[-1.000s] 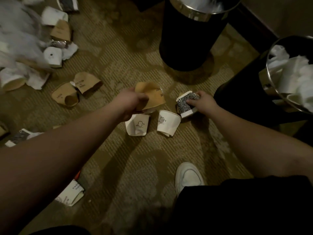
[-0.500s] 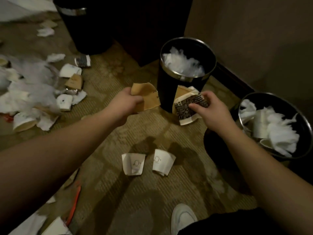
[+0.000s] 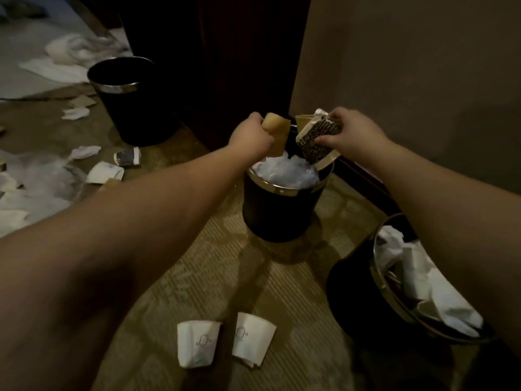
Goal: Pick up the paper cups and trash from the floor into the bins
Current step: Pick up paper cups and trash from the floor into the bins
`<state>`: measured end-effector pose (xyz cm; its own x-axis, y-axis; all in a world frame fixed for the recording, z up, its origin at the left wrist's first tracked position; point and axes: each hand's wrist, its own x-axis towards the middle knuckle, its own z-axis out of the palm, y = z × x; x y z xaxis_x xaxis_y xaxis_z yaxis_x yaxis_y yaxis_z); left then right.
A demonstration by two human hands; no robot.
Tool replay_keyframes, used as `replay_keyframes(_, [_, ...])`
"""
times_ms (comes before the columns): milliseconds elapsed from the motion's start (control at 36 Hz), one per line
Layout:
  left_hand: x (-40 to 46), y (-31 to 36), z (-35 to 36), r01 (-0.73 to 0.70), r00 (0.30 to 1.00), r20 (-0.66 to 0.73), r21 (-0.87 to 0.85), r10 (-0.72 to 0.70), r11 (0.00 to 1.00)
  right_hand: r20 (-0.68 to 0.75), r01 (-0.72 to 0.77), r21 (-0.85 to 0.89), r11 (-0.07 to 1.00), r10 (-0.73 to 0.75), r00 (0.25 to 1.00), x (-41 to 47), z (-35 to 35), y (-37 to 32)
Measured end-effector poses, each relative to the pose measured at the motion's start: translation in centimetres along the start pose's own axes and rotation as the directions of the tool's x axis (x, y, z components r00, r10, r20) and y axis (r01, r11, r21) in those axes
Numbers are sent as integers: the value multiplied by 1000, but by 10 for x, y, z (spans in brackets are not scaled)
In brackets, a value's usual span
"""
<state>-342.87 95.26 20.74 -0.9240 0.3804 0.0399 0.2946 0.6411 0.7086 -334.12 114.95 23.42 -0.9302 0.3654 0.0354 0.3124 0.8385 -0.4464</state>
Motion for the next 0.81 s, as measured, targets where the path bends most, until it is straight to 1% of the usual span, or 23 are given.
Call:
replay_keyframes(111, [17, -1, 26, 20, 1000, 8, 143, -21, 990, 40, 9, -84, 996, -6, 999, 27, 14, 9])
replay_keyframes(222, [25, -11, 47, -14, 1000, 11, 231, 12, 973, 109, 73, -221, 973, -50, 993, 44, 37, 12])
replay_keyframes(278, [27, -19, 53, -18, 999, 36, 278, 8, 960, 162, 96, -298, 950, -48, 986, 50, 50, 14])
replay_keyframes(361, [32, -23, 61, 4, 982, 174, 391, -79, 920, 253, 179, -416, 892, -76, 965, 54, 67, 15])
replay_keyframes(444, [32, -16, 64, -85, 921, 366, 521, -132, 849, 344, 252, -509, 823, -75, 936, 57, 82, 20])
replay_keyframes(528, [30, -6, 63, -122, 864, 461, 578, -199, 807, 452, 291, -532, 795, -23, 891, 62, 97, 24])
replay_keyframes(611, [33, -6, 60, -119, 821, 516, 572, -243, 812, 553, 286, -523, 803, 64, 831, 65, 105, 21])
replay_keyframes(667, [34, -4, 56, -141, 804, 543, 571, -243, 809, 579, 265, -513, 816, 100, 809, 67, 106, 20])
replay_keyframes(694, [33, -2, 52, -168, 801, 555, 570, -226, 804, 580, 263, -503, 823, 97, 808, 69, 106, 20])
replay_keyframes(750, [34, -2, 45, -218, 813, 556, 564, -171, 797, 555, 279, -484, 829, 44, 831, 71, 102, 22])
replay_keyframes(806, [36, -6, 38, -225, 832, 539, 543, -131, 809, 516, 292, -478, 828, -4, 857, 71, 93, 24])
